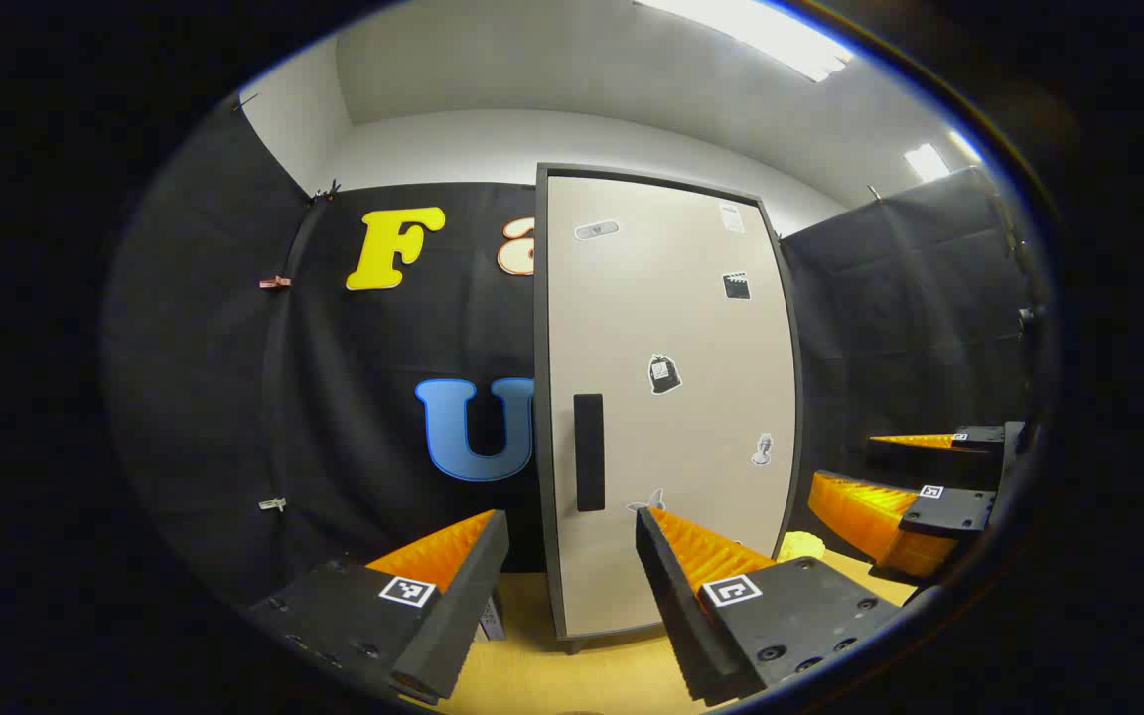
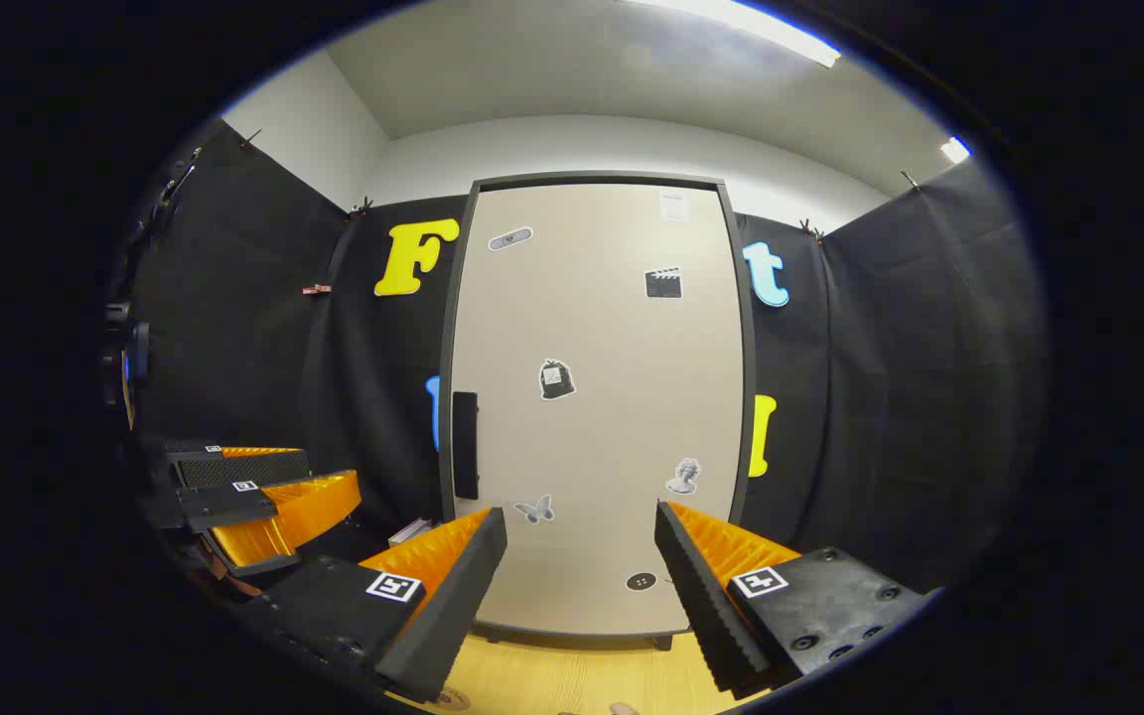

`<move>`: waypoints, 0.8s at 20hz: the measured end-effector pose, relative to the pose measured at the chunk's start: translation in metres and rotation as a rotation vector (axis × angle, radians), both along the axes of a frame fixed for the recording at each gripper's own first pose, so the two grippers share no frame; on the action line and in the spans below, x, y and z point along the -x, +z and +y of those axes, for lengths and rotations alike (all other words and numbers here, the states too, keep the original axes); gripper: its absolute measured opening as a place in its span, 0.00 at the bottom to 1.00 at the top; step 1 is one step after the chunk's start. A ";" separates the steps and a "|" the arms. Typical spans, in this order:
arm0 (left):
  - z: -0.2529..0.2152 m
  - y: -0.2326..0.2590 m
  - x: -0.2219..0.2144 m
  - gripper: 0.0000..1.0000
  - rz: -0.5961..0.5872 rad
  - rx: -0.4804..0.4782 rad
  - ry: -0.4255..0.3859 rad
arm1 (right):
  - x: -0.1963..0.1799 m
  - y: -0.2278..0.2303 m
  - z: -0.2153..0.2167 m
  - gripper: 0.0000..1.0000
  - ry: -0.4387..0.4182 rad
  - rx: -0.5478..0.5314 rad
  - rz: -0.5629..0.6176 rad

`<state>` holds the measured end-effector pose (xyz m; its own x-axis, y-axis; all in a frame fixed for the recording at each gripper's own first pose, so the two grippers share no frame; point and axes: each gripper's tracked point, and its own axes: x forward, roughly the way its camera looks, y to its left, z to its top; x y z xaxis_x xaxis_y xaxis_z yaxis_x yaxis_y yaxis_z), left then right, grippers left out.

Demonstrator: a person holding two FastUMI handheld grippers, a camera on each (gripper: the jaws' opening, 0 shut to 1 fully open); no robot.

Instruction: Open the cabinet door with the right hand, grasp the bottle in the cabinet with the left hand and place it on the coaster, then close the cabinet door with the right hand.

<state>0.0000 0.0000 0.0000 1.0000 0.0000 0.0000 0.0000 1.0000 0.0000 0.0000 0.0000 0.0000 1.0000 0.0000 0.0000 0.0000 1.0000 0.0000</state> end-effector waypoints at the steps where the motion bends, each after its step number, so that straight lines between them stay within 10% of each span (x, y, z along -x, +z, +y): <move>1: 0.005 -0.002 -0.002 0.82 0.004 0.002 -0.006 | -0.001 -0.002 0.003 0.98 -0.007 -0.002 0.006; 16: 0.023 -0.011 -0.006 0.83 0.021 0.054 -0.003 | -0.006 -0.011 0.012 0.97 -0.028 0.007 0.026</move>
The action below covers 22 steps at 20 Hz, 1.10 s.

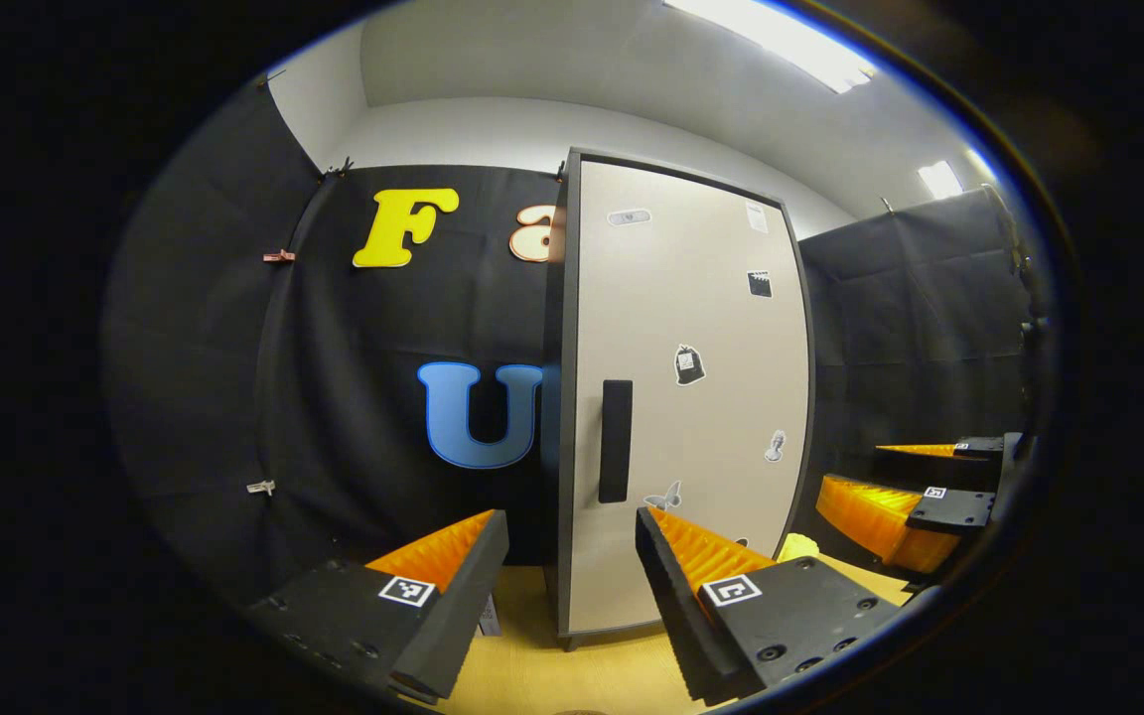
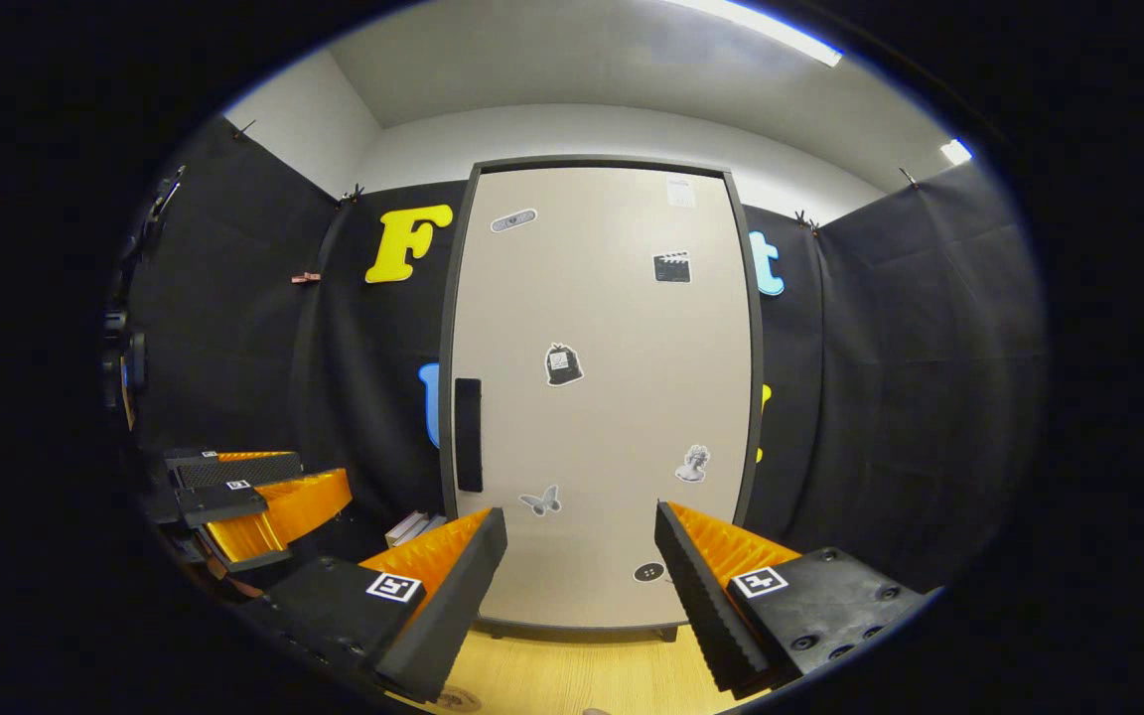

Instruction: Open the cabinet door with the right hand, grasp the bottle in the cabinet with the left hand and place it on the coaster, then close the cabinet door with the right hand.

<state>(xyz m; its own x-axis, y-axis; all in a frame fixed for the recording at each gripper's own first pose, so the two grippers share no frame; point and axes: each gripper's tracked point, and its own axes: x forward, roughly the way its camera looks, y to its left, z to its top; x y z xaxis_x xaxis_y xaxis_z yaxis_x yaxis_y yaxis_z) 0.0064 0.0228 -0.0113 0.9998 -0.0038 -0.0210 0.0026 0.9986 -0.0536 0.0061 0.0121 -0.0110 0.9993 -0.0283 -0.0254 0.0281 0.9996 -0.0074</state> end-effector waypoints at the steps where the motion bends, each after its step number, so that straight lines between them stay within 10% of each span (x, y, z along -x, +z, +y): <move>1: 0.001 0.000 -0.001 0.83 0.003 0.006 0.000 | -0.001 0.000 0.000 0.97 0.002 0.002 0.000; 22: 0.083 -0.006 0.018 0.82 -0.001 -0.022 0.078 | -0.089 -0.001 0.109 0.97 0.108 0.015 -0.039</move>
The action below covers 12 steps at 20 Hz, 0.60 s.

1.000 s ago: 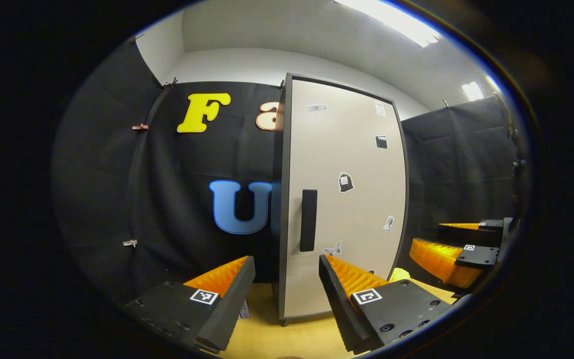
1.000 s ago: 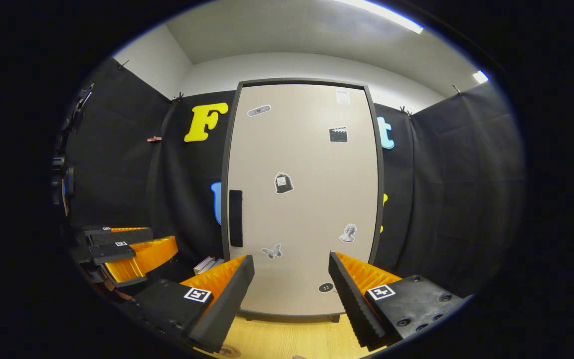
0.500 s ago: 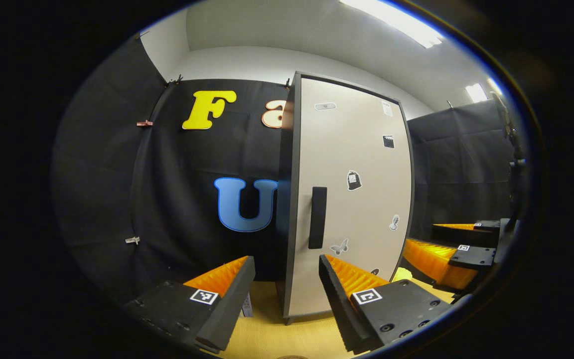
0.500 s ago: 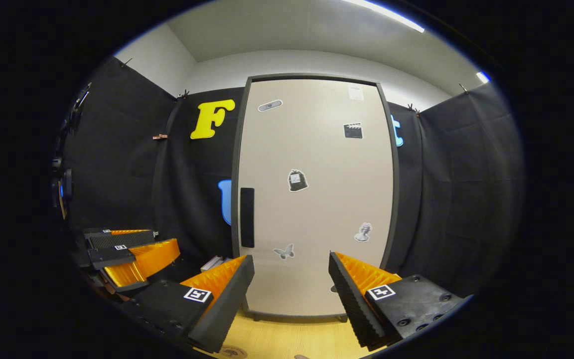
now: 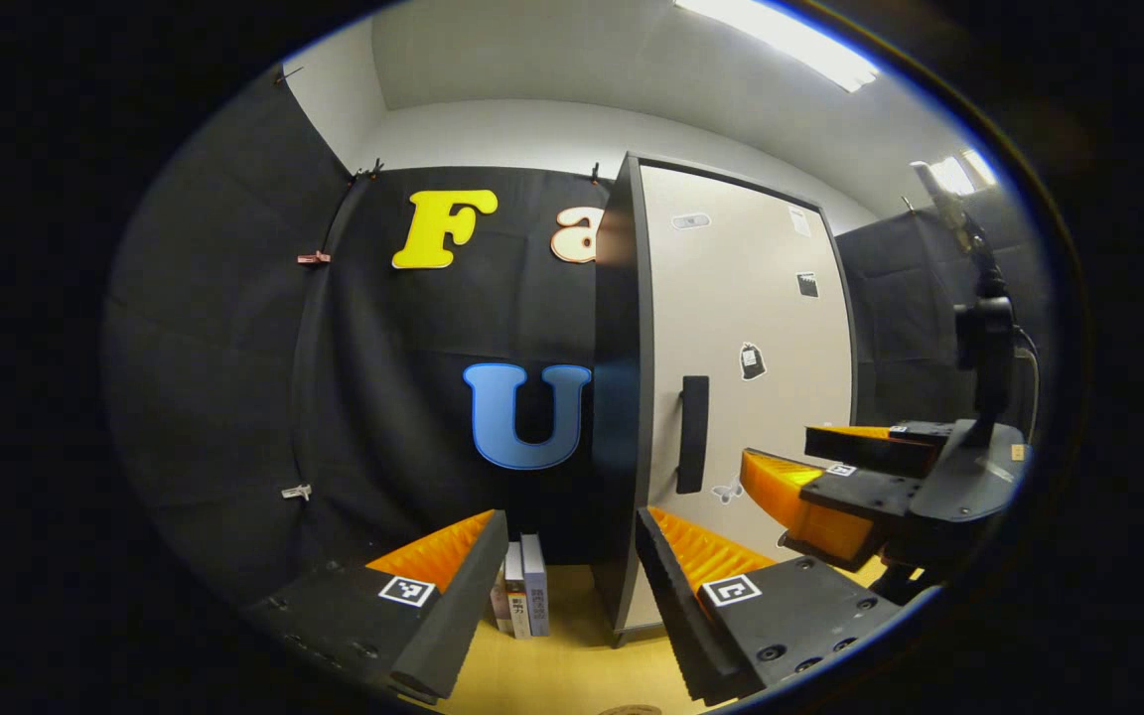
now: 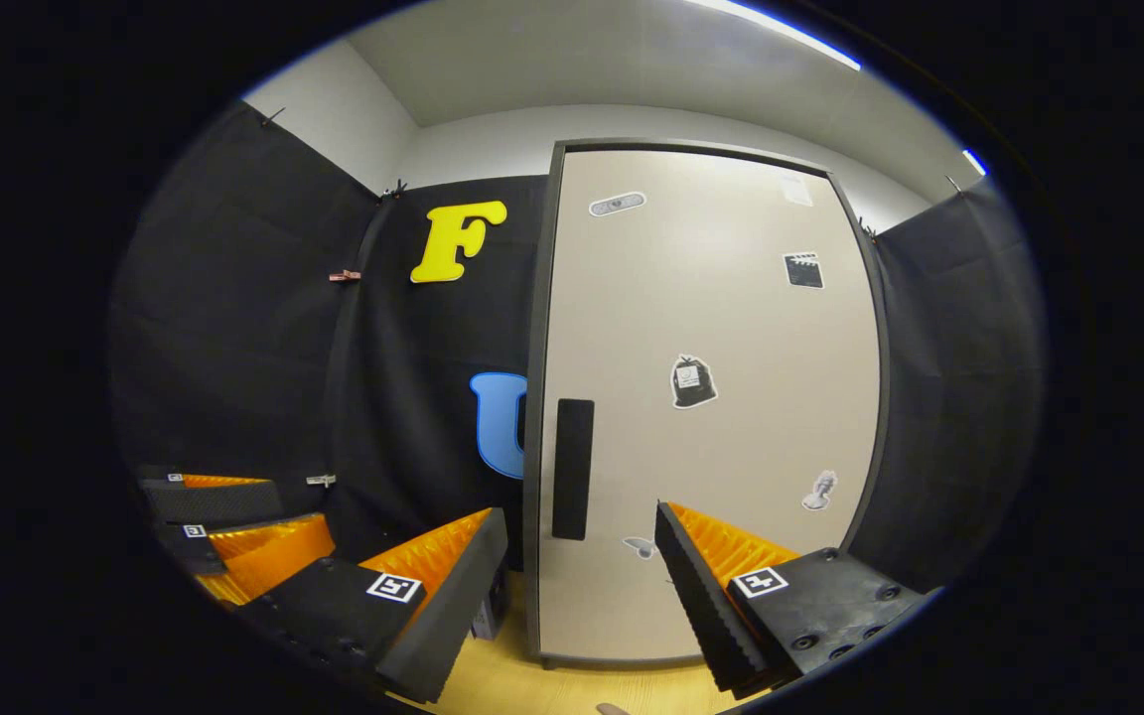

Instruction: Open the cabinet door with the right hand, grasp the bottle in the cabinet with the left hand and place it on the coaster, then close the cabinet door with the right hand.

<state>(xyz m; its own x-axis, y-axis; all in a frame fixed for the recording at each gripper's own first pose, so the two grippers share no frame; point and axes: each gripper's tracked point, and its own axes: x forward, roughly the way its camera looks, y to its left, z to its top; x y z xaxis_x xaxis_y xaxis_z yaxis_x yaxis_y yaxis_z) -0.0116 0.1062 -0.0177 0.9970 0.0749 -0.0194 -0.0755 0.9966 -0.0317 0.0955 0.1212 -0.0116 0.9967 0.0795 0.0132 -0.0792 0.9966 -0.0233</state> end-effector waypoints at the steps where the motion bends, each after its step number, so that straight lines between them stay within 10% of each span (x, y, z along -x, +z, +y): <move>1: 0.006 0.000 0.000 0.82 0.003 -0.004 0.005 | -0.010 -0.001 0.004 0.97 -0.008 0.002 -0.003; 12: 0.050 -0.023 -0.018 0.83 0.045 -0.022 -0.023 | -0.099 -0.030 0.007 0.76 -0.151 0.000 0.010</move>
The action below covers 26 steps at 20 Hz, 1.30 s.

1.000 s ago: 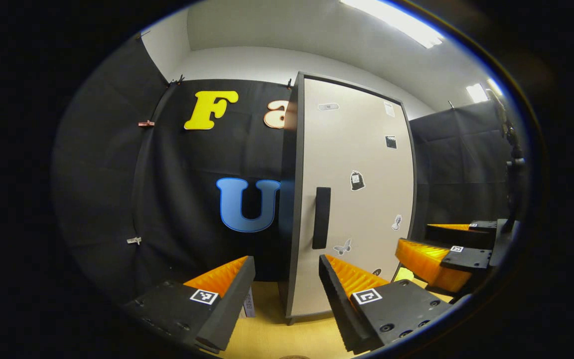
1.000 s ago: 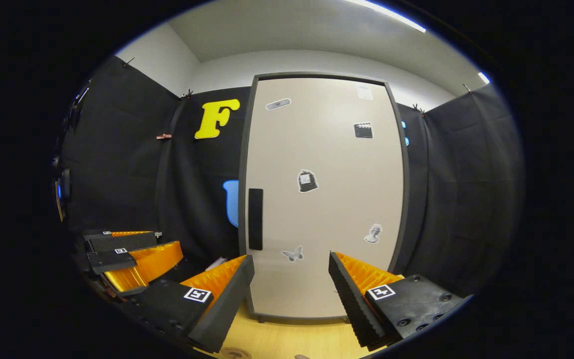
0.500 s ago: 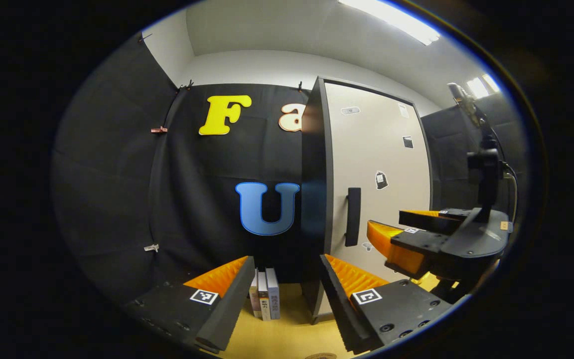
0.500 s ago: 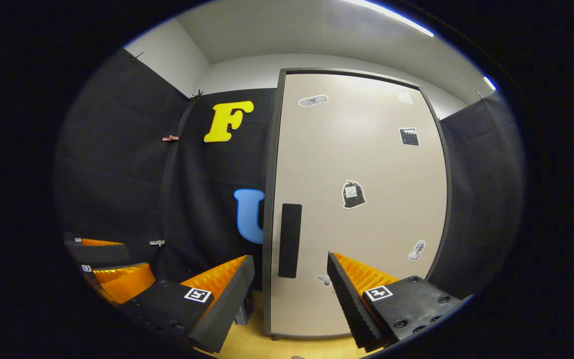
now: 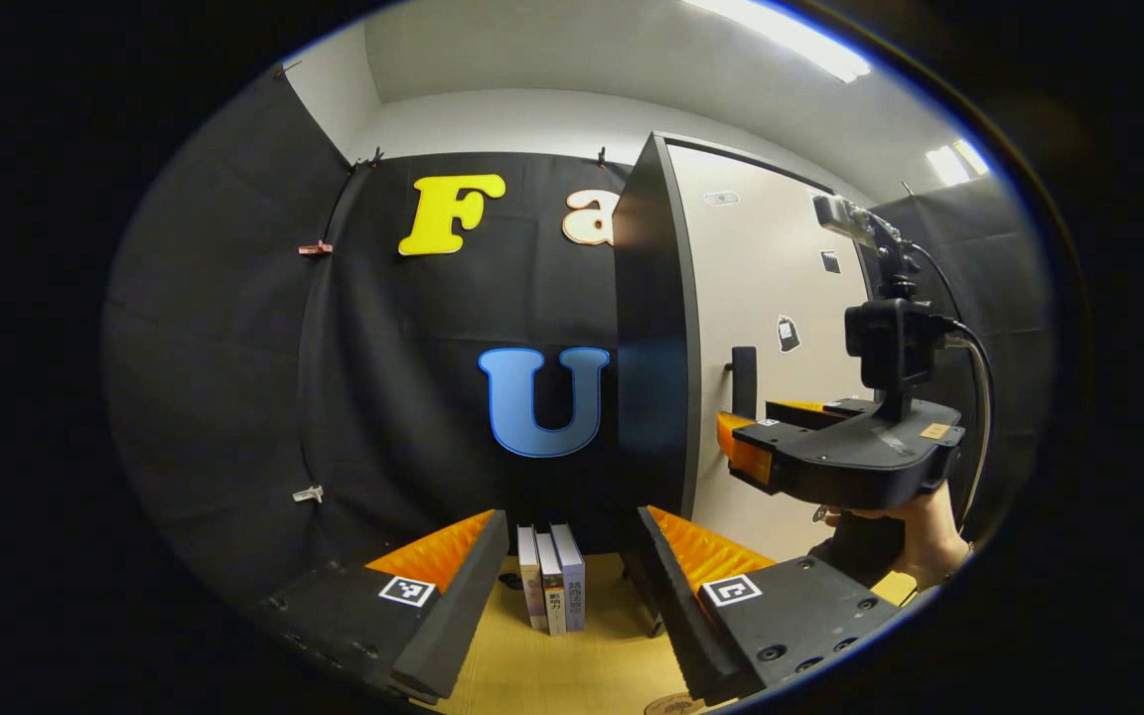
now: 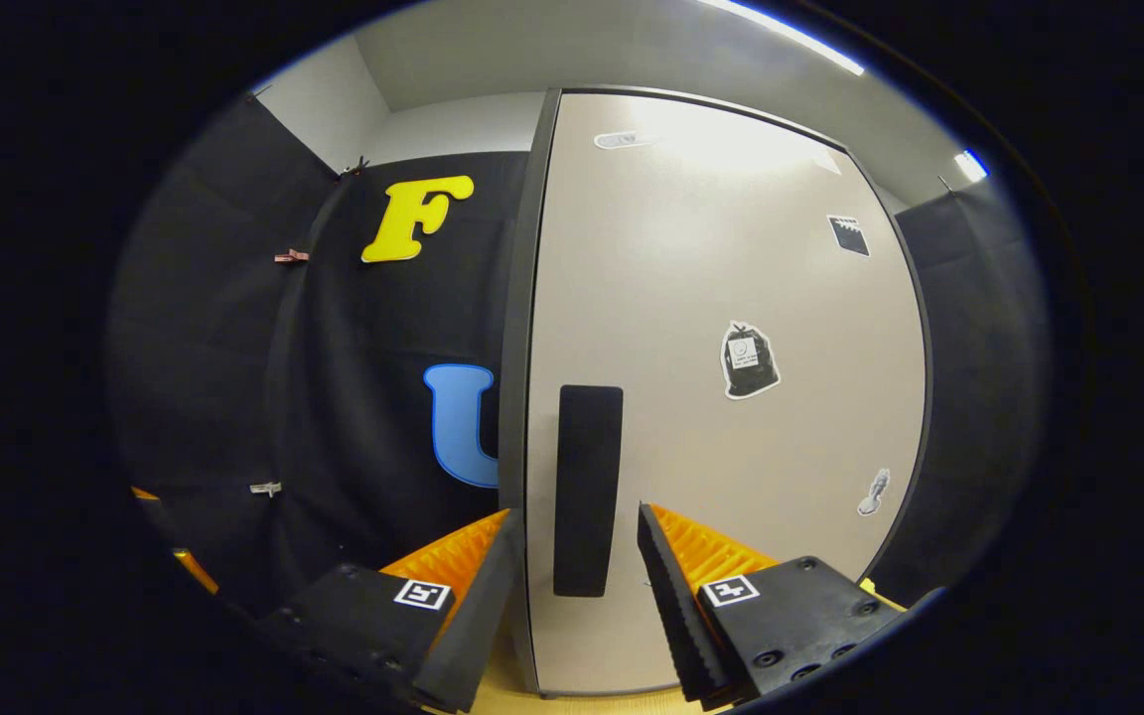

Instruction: Open the cabinet door with the right hand, grasp the bottle in the cabinet with the left hand and place it on the coaster, then close the cabinet door with the right hand.

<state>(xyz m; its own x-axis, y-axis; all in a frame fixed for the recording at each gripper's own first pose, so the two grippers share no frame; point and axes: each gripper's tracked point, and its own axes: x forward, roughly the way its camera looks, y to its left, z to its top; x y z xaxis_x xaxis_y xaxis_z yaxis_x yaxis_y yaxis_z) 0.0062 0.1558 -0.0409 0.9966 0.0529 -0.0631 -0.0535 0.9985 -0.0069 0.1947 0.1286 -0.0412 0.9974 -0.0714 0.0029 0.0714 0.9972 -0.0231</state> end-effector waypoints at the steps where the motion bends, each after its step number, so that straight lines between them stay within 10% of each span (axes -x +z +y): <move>1: 0.003 -0.003 -0.004 0.82 0.005 -0.001 -0.011 | -0.005 0.000 -0.001 0.75 -0.012 -0.005 -0.003; 14: 0.018 -0.020 -0.010 0.82 0.045 0.053 -0.062 | -0.021 -0.004 -0.003 0.16 -0.034 0.062 -0.012; 26: -0.017 -0.017 0.001 0.82 0.040 0.033 -0.167 | 0.072 0.007 -0.018 0.16 0.062 0.017 0.060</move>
<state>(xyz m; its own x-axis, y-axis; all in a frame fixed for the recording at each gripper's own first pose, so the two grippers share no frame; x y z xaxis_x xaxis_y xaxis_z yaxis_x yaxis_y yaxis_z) 0.0055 0.1389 -0.0575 0.9880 -0.1161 -0.1021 0.1125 0.9928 -0.0412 0.1225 0.1104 -0.0337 0.9984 -0.0103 -0.0565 0.0079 0.9991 -0.0421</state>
